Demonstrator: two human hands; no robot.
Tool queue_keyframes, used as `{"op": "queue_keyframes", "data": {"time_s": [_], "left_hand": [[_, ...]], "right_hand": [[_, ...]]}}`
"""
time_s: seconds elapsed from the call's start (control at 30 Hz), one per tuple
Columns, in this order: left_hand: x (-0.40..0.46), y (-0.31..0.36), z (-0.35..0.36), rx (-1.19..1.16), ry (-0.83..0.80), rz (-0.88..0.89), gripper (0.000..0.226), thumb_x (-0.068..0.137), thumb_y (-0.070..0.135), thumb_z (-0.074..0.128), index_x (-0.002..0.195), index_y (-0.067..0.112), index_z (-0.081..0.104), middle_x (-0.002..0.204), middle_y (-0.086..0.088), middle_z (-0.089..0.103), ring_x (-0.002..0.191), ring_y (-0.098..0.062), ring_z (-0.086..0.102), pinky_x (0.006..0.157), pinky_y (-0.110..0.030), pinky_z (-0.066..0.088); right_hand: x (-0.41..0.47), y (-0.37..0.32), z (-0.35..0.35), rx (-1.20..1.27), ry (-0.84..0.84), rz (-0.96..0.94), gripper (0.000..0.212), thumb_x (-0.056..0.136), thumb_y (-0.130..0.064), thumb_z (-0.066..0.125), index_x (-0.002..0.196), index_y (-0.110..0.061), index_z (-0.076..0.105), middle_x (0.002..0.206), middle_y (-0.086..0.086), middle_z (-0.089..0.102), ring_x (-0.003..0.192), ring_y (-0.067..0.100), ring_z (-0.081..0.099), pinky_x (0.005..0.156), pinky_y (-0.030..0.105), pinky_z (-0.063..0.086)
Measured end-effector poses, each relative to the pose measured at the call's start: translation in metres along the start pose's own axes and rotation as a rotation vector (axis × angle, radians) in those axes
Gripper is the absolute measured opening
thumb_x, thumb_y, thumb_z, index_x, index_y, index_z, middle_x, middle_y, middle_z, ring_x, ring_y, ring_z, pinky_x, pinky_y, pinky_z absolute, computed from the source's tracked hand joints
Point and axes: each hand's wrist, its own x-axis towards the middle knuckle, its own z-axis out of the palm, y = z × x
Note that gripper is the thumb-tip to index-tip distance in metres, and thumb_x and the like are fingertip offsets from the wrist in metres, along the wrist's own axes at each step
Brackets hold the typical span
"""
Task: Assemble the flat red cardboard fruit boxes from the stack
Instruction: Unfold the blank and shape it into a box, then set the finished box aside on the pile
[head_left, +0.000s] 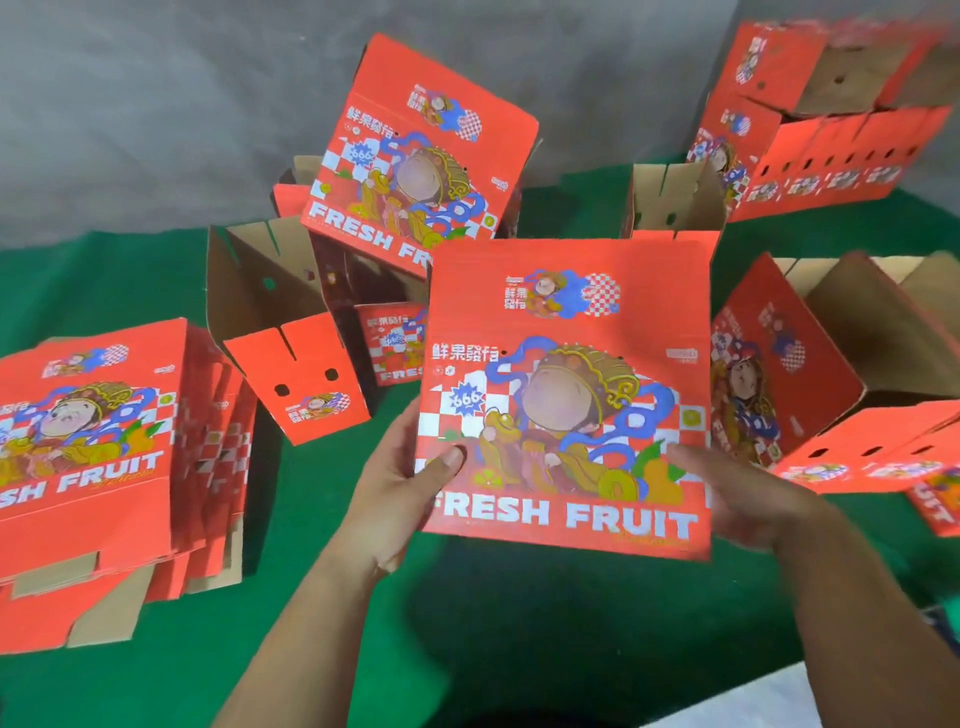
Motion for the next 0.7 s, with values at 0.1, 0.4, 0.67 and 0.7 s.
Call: {"op": "queue_keyframes", "data": {"time_s": [0.1, 0.4, 0.67, 0.7], "left_hand": [[0.011, -0.002, 0.001, 0.020, -0.042, 0.012, 0.062, 0.095, 0.013, 0.068, 0.152, 0.027, 0.047, 0.148, -0.011, 0.059, 0.135, -0.036, 0.057, 0.107, -0.057, 0.049], [0.060, 0.007, 0.036, 0.580, 0.320, 0.069, 0.038, 0.095, 0.006, 0.059, 0.122, 0.031, 0.066, 0.100, 0.016, 0.073, 0.092, -0.007, 0.069, 0.088, -0.038, 0.055], [0.090, 0.013, 0.077, 0.423, 0.328, 0.007, 0.047, 0.075, 0.032, 0.061, 0.122, 0.030, 0.056, 0.115, -0.007, 0.068, 0.107, -0.032, 0.067, 0.098, -0.056, 0.053], [0.092, 0.010, 0.080, 0.396, 0.326, 0.005, 0.047, 0.074, 0.033, 0.062, 0.121, 0.032, 0.057, 0.116, -0.008, 0.068, 0.108, -0.035, 0.067, 0.099, -0.058, 0.053]], "right_hand": [[0.002, 0.014, -0.015, 0.109, 0.020, -0.017, 0.092, 0.061, -0.051, 0.094, 0.141, -0.020, 0.060, 0.133, 0.018, 0.069, 0.115, 0.039, 0.070, 0.080, 0.050, 0.062], [0.028, 0.003, -0.014, -0.084, 0.243, -0.337, 0.130, 0.058, -0.032, 0.101, 0.150, -0.064, 0.016, 0.136, 0.009, 0.068, 0.128, 0.036, 0.064, 0.102, 0.065, 0.049], [0.038, -0.019, -0.037, -0.235, 0.212, -0.395, 0.132, 0.054, -0.040, 0.104, 0.152, -0.064, 0.017, 0.149, -0.004, 0.058, 0.135, 0.031, 0.058, 0.099, 0.065, 0.052], [0.035, -0.022, -0.044, -0.237, 0.200, -0.397, 0.126, 0.058, -0.030, 0.101, 0.151, -0.063, 0.023, 0.152, -0.005, 0.055, 0.136, 0.031, 0.057, 0.098, 0.063, 0.053]]}}
